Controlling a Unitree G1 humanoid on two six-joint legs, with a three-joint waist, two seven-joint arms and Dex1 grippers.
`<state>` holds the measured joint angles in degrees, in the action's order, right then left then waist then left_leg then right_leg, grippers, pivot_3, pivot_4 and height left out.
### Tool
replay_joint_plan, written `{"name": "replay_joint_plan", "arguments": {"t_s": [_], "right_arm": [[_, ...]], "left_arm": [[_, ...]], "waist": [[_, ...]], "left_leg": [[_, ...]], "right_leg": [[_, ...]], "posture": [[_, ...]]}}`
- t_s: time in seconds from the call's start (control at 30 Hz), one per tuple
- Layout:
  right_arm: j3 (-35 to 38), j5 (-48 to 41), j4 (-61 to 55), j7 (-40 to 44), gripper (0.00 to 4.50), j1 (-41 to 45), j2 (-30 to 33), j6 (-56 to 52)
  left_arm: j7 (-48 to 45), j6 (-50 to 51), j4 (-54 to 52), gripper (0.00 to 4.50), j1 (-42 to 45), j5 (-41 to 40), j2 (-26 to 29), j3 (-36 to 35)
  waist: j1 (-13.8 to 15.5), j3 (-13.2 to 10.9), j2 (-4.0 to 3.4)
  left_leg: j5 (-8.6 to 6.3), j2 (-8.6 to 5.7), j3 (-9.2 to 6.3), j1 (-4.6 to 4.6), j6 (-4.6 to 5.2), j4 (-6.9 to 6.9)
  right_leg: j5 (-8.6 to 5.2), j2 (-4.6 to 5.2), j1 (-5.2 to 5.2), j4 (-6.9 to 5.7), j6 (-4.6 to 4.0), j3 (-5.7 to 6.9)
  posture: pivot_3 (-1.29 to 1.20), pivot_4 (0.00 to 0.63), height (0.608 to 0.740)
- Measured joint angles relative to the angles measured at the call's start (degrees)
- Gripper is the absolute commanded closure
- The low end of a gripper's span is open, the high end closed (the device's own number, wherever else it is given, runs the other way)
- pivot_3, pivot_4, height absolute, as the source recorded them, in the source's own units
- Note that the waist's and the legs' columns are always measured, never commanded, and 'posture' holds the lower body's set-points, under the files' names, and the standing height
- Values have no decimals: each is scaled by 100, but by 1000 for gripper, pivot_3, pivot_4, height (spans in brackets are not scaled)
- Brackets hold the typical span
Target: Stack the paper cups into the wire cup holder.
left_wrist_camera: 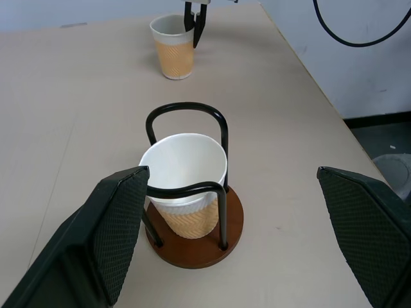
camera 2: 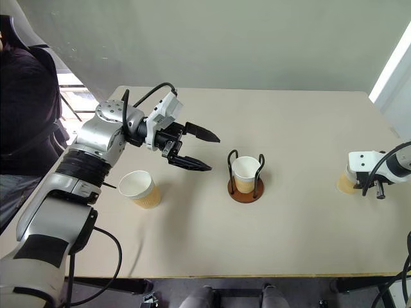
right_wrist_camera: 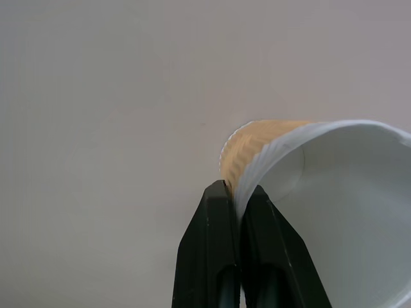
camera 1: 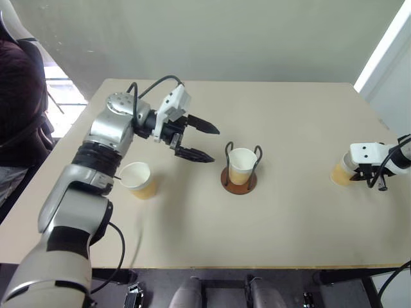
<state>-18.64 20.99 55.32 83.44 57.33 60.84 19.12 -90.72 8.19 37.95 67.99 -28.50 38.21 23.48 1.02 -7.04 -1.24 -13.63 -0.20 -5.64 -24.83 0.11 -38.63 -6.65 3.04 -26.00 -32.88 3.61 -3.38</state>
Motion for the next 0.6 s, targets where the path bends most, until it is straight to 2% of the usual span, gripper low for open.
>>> {"name": "replay_joint_plan", "arguments": {"t_s": [0.6], "right_arm": [[0,-1,-59,75,4459,0,0,-21]], "left_arm": [[0,-74,114,0,0,-96,0,0]], "waist": [[0,0,0]], "left_leg": [[0,0,0,0,0,4]], "right_leg": [[-1,0,-2,1,-1,0]], "posture": [[0,150,740]]}}
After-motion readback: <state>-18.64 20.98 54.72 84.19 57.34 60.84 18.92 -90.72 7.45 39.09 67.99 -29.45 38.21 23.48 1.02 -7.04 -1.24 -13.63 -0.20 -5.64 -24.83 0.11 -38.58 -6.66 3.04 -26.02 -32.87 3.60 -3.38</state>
